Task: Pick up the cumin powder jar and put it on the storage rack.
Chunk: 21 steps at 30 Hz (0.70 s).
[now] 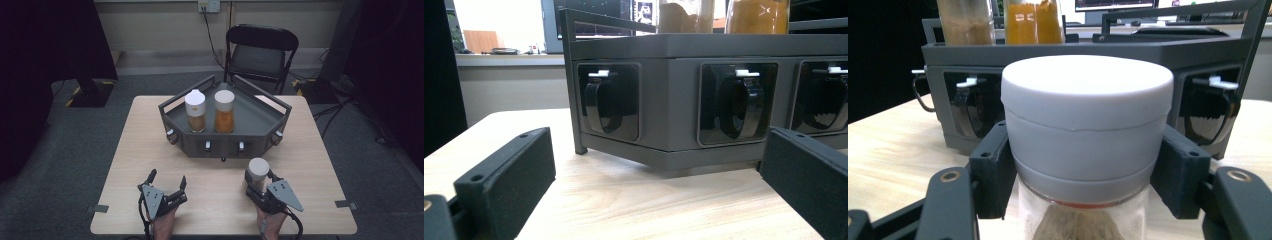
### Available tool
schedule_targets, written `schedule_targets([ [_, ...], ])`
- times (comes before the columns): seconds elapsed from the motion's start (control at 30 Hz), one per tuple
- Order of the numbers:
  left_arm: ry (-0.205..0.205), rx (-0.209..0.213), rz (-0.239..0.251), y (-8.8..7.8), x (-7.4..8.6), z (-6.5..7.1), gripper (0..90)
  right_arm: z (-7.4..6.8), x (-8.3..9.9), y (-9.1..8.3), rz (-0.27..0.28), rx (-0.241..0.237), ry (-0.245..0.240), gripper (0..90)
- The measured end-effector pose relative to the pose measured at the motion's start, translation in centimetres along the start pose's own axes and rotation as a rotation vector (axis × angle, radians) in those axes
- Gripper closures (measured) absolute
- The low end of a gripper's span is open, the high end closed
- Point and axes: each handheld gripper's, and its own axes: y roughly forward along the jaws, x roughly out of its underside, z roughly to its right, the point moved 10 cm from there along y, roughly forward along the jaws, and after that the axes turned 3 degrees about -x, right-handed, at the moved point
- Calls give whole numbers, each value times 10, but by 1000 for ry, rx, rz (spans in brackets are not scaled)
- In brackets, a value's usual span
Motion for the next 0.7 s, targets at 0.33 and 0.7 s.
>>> schedule_targets([
  [0.33,0,0,0,0,0,0,6,2,-19,0,12,-22,-15,338],
  [0.7,0,0,0,0,0,0,7,2,-46,4,-12,-23,-20,339],
])
